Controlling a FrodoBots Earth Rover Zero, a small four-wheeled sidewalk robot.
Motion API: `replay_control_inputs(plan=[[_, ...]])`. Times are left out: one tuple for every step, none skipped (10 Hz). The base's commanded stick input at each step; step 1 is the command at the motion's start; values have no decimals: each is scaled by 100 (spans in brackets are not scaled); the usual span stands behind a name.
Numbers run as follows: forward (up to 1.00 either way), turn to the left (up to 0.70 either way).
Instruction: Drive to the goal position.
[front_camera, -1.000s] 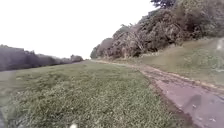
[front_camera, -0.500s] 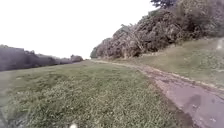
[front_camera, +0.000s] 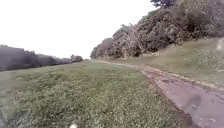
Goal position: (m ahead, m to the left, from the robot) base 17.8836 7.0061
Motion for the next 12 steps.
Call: replay_control_inputs(plan=[[4, 0], [4, 0], [5, 0], [5, 0], [4, 0], [4, 0], [4, 0], [4, 0], [5, 0], [4, 0], [5, 0], [5, 0]])
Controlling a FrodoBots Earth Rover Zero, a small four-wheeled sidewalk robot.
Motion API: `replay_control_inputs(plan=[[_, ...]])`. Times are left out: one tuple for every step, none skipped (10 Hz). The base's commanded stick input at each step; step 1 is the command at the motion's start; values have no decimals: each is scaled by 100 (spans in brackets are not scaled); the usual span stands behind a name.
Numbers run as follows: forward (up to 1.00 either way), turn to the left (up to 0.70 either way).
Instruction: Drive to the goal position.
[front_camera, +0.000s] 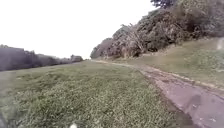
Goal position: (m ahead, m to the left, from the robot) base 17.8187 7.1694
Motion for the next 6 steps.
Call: replay_control_inputs(plan=[[4, 0], [5, 0], [4, 0], [4, 0], [4, 0], [4, 0]])
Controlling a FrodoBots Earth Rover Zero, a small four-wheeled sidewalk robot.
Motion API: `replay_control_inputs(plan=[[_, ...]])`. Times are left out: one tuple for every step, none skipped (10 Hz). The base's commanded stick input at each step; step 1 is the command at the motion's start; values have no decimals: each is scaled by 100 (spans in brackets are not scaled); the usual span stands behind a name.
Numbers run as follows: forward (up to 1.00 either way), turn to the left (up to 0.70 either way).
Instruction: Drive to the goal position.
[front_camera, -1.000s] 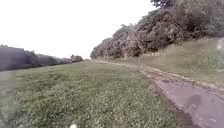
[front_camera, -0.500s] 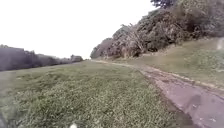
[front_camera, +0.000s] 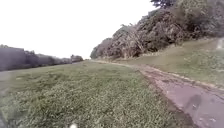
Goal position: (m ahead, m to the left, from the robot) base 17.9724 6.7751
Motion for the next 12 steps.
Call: replay_control_inputs(plan=[[4, 0], [5, 0], [5, 0], [4, 0], [5, 0], [4, 0], [5, 0], [5, 0], [5, 0], [4, 0], [4, 0], [5, 0]])
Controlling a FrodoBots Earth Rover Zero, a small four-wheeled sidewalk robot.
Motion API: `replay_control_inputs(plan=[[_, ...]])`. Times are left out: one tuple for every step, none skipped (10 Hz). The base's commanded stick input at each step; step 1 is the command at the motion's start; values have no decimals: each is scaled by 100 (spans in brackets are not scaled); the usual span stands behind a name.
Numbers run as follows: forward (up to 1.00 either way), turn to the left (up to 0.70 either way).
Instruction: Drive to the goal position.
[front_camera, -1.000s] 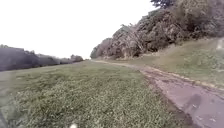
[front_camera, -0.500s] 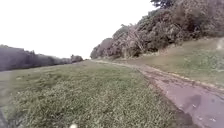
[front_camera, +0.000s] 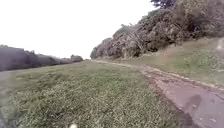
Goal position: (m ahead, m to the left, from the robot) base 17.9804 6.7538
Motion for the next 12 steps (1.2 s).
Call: replay_control_inputs(plan=[[5, 0], [4, 0], [4, 0], [4, 0], [4, 0], [5, 0], [4, 0], [5, 0], [5, 0], [5, 0], [5, 0], [4, 0]])
